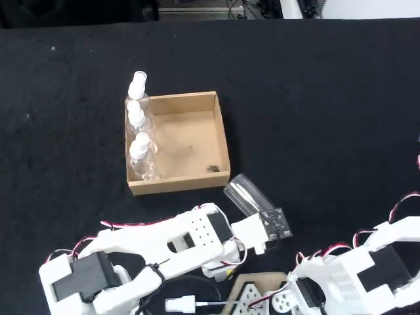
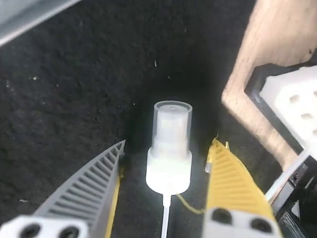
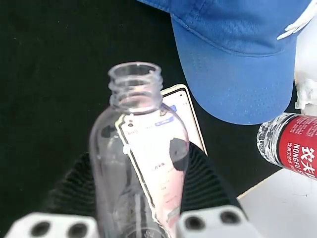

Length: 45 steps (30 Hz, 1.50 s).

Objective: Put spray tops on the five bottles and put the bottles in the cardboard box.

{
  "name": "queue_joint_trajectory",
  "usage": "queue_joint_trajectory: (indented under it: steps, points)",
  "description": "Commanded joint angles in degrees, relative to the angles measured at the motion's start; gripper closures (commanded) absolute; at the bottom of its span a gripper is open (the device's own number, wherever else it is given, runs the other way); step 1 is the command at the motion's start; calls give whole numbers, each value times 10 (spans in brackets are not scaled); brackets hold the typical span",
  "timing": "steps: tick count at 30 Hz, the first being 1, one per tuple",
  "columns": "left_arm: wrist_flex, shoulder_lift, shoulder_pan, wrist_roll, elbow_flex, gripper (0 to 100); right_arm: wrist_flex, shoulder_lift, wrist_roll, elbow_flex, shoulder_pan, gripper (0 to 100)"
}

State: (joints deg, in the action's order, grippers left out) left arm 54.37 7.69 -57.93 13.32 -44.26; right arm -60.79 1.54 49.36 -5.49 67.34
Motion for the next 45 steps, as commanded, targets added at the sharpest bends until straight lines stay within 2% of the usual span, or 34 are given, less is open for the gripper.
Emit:
queue_joint_trajectory:
  steps: [1, 4, 10, 16, 20, 23, 28, 33, 38, 42, 45]
  points:
    - [-8, -2, 4, 4, 7, 766, 10, -3, 5, 36, 16, 985]
    - [-8, 0, 0, 4, 9, 791, 10, -3, 5, 36, 16, 985]
    - [3, 31, -2, 3, 1, 975, 10, -7, 5, 36, 15, 985]
    - [52, 105, 0, 3, 3, 953, 8, -9, 2, 50, 11, 987]
    - [92, 187, 6, 7, 4, 953, -39, -9, 2, 71, 8, 987]
    - [112, 260, 36, 8, 4, 953, -91, -9, 1, 105, -4, 987]
    - [114, 387, 145, 4, 21, 953, -178, -9, 0, 138, -42, 988]
    - [113, 553, 199, 4, 51, 953, -193, -33, -75, 138, -88, 988]
    - [83, 692, 222, 4, 97, 953, -221, -119, -129, 111, -145, 988]
    - [-17, 719, 276, -7, 133, 954, -224, -211, -183, 48, -228, 988]
    - [-104, 710, 317, -75, 148, 954, -207, -279, -243, -3, -304, 988]
